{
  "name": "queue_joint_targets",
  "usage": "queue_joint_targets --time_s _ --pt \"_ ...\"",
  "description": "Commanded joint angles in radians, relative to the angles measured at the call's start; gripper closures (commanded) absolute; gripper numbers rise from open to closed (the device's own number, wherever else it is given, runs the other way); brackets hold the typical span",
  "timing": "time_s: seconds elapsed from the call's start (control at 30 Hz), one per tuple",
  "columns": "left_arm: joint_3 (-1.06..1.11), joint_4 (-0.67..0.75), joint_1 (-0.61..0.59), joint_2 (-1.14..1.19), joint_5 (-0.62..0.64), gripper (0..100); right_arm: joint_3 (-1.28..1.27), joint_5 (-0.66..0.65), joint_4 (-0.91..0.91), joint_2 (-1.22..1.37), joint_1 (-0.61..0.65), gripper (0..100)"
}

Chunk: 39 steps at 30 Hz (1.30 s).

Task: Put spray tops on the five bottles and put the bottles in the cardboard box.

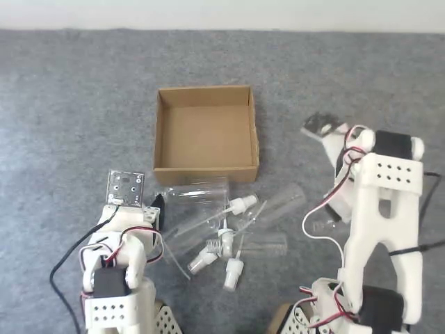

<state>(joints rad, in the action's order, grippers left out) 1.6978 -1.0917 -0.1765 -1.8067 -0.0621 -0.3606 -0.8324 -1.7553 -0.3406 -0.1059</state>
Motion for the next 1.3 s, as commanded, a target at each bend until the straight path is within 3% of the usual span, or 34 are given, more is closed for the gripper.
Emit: queue_joint_targets --time_s 0.0,0.37,0.73,1.27 --pt "-0.019 0.006 -0.006 -0.015 -0.006 82 -0.041 -0.141 -0.025 -0.058 0.004 73.1" --pt "-0.019 0.006 -0.006 -0.015 -0.006 82 -0.055 -0.400 -0.025 -0.050 0.002 73.1" --pt "-0.019 0.006 -0.006 -0.015 -0.006 82 -0.144 -0.546 -0.018 -0.056 0.007 73.1" --pt "-0.019 0.006 -0.006 -0.015 -0.006 82 -0.390 -0.557 0.384 -0.047 -0.030 73.1"
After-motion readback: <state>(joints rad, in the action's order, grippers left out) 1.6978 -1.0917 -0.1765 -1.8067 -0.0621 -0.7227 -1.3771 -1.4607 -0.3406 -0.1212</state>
